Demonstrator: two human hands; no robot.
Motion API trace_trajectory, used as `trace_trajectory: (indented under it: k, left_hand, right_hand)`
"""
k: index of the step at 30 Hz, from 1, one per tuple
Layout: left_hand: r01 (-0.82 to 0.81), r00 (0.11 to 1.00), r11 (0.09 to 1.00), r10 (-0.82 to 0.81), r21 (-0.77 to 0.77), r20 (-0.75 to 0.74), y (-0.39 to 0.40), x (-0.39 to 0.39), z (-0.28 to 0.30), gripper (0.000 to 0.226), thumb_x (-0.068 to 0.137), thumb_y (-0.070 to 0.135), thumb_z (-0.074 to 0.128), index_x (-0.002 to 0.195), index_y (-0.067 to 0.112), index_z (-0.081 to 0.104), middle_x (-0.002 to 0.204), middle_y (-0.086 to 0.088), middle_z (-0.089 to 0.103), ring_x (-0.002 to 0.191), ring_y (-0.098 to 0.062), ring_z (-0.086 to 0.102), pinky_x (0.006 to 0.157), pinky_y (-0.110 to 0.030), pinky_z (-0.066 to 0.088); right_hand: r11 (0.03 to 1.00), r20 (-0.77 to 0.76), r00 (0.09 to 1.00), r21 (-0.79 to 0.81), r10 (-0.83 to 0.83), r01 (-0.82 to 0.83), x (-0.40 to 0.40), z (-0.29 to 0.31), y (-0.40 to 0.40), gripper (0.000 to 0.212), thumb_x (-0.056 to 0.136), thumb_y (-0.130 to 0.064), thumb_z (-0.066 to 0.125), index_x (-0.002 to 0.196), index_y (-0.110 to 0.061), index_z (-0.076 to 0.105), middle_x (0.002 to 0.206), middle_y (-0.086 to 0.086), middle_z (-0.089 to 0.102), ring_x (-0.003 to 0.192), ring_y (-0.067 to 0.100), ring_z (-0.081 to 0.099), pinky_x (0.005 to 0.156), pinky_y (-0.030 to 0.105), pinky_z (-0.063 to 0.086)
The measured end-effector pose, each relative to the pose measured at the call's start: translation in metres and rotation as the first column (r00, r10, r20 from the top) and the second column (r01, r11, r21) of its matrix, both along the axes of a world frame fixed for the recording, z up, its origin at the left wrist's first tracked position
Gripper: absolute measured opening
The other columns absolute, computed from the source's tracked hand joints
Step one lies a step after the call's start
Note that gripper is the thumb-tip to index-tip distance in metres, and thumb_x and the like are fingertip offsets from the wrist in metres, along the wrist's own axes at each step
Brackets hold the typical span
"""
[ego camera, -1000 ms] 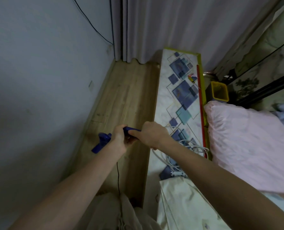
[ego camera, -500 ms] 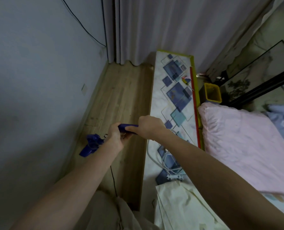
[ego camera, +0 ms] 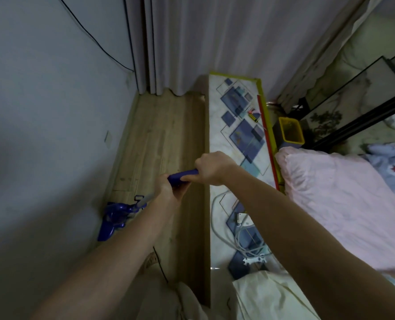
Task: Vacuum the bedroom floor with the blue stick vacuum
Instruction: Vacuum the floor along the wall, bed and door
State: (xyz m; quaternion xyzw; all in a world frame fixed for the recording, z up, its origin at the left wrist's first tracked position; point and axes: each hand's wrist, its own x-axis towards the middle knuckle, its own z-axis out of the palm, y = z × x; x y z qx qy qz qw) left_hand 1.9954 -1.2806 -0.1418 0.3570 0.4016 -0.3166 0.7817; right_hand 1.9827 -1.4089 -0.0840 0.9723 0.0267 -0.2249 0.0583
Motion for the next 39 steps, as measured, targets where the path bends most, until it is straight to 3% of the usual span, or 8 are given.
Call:
trace_trajectory:
  k: [6, 10, 17, 20, 24, 29, 33, 39]
  left_hand:
    - [0.001, 0.999, 0.997, 0.003, -0.076, 0.041, 0.003, 0.047, 0.006, 0.037, 0.098, 0.014, 0.044, 0.132, 0.002, 0.037, 0.102, -0.023, 0.054, 0.087, -0.035, 0.061, 0.064, -0.041, 0.053]
    - [0.006, 0.999, 0.997, -0.003, -0.073, 0.038, 0.004, 0.059, 0.006, 0.039, 0.097, 0.012, 0.045, 0.133, 0.001, 0.036, 0.117, -0.024, 0.053, 0.091, -0.034, 0.061, 0.057, -0.040, 0.054]
    - [-0.028, 0.999, 0.996, 0.029, -0.083, 0.013, 0.009, 0.063, 0.004, 0.038, 0.095, 0.012, 0.047, 0.131, 0.005, 0.038, 0.117, -0.024, 0.053, 0.094, -0.036, 0.062, 0.063, -0.043, 0.055]
    - [-0.004, 1.000, 0.997, 0.003, -0.078, -0.018, 0.004, 0.050, 0.004, 0.038, 0.095, 0.012, 0.047, 0.131, 0.003, 0.038, 0.123, -0.025, 0.052, 0.105, -0.037, 0.060, 0.065, -0.043, 0.055]
    - [0.014, 0.999, 0.997, -0.017, -0.080, -0.041, -0.014, 0.030, 0.003, 0.042, 0.095, 0.012, 0.049, 0.134, 0.003, 0.035, 0.125, -0.025, 0.051, 0.108, -0.037, 0.060, 0.085, -0.047, 0.055]
    - [0.073, 0.993, 0.987, -0.086, -0.144, -0.086, -0.046, 0.023, 0.018, 0.028, 0.094, 0.011, 0.049, 0.120, 0.003, 0.042, 0.114, -0.024, 0.054, 0.107, -0.036, 0.059, 0.091, -0.046, 0.053]
    - [0.139, 0.984, 0.972, -0.157, -0.190, -0.084, -0.073, 0.012, 0.033, 0.011, 0.097, 0.011, 0.042, 0.093, 0.003, 0.047, 0.095, -0.021, 0.053, 0.088, -0.033, 0.057, 0.095, -0.041, 0.050]
    - [0.177, 0.980, 0.976, -0.187, -0.126, -0.071, -0.085, 0.008, 0.028, 0.012, 0.097, 0.014, 0.044, 0.097, 0.003, 0.047, 0.094, -0.021, 0.055, 0.086, -0.033, 0.059, 0.091, -0.042, 0.052]
  right_hand:
    - [1.000, -0.007, 1.000, -0.008, 0.006, -0.006, 0.054, 0.008, -0.002, 0.067, 0.087, -0.078, 0.030, 0.070, -0.016, 0.052, 0.067, 0.000, 0.054, 0.056, 0.015, 0.049, 0.054, 0.028, 0.038]
    - [1.000, -0.036, 0.999, -0.010, -0.017, 0.017, 0.066, 0.008, -0.003, 0.069, 0.086, -0.078, 0.031, 0.077, -0.014, 0.056, 0.072, 0.002, 0.057, 0.059, 0.015, 0.051, 0.055, 0.027, 0.038]
    - [1.000, -0.056, 0.998, 0.010, 0.001, -0.001, 0.072, 0.006, 0.001, 0.070, 0.085, -0.079, 0.031, 0.074, -0.014, 0.056, 0.067, 0.001, 0.056, 0.056, 0.015, 0.050, 0.054, 0.026, 0.039]
    - [1.000, -0.083, 0.997, 0.030, -0.005, 0.008, 0.056, 0.006, -0.004, 0.065, 0.087, -0.078, 0.032, 0.071, -0.017, 0.050, 0.065, -0.001, 0.053, 0.056, 0.014, 0.047, 0.054, 0.025, 0.036]
    - [0.999, -0.107, 0.994, 0.015, -0.037, 0.038, 0.032, 0.007, -0.021, 0.068, 0.086, -0.079, 0.030, 0.070, -0.016, 0.051, 0.064, 0.000, 0.051, 0.055, 0.015, 0.046, 0.052, 0.026, 0.035]
    - [0.999, -0.081, 0.997, -0.044, -0.021, 0.018, 0.021, 0.022, -0.057, 0.072, 0.084, -0.081, 0.028, 0.075, -0.015, 0.058, 0.063, -0.001, 0.052, 0.056, 0.016, 0.048, 0.051, 0.027, 0.033]
    - [0.997, -0.065, 0.997, -0.061, -0.048, 0.044, 0.010, 0.025, -0.087, 0.080, 0.082, -0.082, 0.028, 0.083, -0.013, 0.067, 0.066, 0.000, 0.058, 0.058, 0.016, 0.053, 0.056, 0.030, 0.040]
    - [0.994, -0.039, 0.994, -0.025, -0.104, 0.103, 0.000, 0.018, -0.097, 0.081, 0.082, -0.083, 0.030, 0.076, -0.010, 0.066, 0.060, 0.001, 0.053, 0.055, 0.018, 0.049, 0.054, 0.032, 0.037]
